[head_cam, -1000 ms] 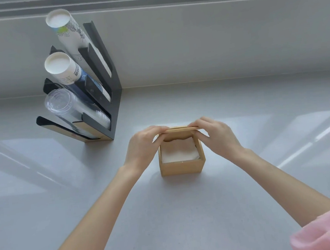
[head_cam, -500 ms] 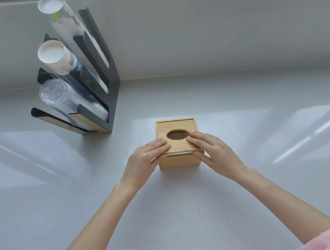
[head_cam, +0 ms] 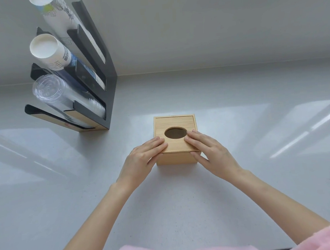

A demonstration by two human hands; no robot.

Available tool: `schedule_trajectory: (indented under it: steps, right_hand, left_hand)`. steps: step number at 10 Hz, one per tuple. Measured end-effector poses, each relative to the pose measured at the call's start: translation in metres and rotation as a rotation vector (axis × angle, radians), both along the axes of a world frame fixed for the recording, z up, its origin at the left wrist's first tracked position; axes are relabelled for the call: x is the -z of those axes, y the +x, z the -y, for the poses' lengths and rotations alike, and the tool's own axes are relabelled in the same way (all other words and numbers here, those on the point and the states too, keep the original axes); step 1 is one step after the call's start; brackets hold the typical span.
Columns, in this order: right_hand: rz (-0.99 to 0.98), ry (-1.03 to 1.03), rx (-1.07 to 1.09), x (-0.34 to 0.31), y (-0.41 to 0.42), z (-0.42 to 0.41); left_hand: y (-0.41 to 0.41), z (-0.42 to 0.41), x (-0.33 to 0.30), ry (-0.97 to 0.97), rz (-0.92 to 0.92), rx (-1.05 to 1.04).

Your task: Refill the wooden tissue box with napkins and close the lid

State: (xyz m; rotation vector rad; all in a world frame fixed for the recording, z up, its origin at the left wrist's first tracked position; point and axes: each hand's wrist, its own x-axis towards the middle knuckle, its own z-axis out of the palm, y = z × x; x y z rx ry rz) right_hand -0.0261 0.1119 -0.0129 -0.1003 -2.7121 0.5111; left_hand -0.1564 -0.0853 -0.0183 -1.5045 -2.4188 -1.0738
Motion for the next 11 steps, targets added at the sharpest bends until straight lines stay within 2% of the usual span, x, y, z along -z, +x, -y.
schedule_trajectory:
  steps: [2,4,5,8,10,11]
  right_hand:
    - [-0.002,-0.007,0.031,0.007,0.001,0.006]
    - [0.013,-0.007,0.027,0.008,0.0,0.004]
    - [0.019,-0.004,0.034,0.009,-0.001,0.002]
    - [0.03,-0.009,0.056,0.003,-0.002,0.007]
    - [0.181,-0.096,0.066,-0.024,-0.004,0.012]
    - [0.334,-0.076,0.087,-0.044,-0.013,0.013]
  left_hand:
    - [0.005,0.0,0.003,-0.025,0.063,-0.045]
    - [0.009,-0.004,0.004,0.017,0.02,-0.103]
    - [0.011,-0.006,0.0,0.001,-0.062,-0.138]
    - [0.012,-0.007,-0.002,-0.026,0.002,-0.173]
    - [0.008,-0.01,-0.021,-0.1,-0.056,-0.118]
    - [0.001,-0.015,-0.036,-0.188,0.065,-0.164]
